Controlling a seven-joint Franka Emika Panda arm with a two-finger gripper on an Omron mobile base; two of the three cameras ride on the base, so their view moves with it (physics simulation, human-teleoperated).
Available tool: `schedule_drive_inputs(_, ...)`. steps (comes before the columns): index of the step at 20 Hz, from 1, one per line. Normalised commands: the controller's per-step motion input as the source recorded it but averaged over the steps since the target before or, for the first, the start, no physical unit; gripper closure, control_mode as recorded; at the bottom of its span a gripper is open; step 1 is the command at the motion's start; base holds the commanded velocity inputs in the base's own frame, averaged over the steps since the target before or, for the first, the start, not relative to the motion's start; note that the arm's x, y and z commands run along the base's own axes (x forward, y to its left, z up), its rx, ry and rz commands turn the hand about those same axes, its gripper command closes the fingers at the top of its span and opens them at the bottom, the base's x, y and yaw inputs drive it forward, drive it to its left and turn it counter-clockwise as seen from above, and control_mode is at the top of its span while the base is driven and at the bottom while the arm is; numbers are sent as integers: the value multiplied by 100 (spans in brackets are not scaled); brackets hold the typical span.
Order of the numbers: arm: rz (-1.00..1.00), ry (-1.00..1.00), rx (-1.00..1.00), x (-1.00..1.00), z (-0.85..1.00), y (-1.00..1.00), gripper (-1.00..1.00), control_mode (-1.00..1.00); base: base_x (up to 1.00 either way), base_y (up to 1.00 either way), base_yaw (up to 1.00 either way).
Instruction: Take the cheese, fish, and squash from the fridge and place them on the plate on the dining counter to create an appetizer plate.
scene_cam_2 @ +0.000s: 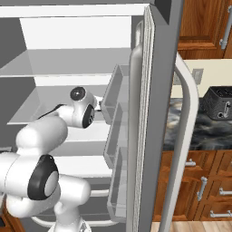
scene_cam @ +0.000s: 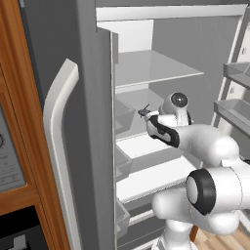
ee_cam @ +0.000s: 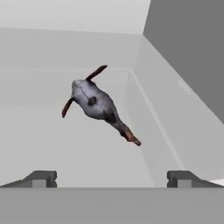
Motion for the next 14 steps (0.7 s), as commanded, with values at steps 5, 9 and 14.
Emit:
schedule_drive_inputs(5, 0, 0, 0, 41, -12, -3, -100, -100, 0, 0, 0)
schedule_drive_inputs(9, 0, 0, 0, 38, -11, -8, -100, -100, 0, 0, 0)
schedule_drive_inputs(14, 0, 0, 0, 36, -14, -11, -100, -100, 0, 0, 0)
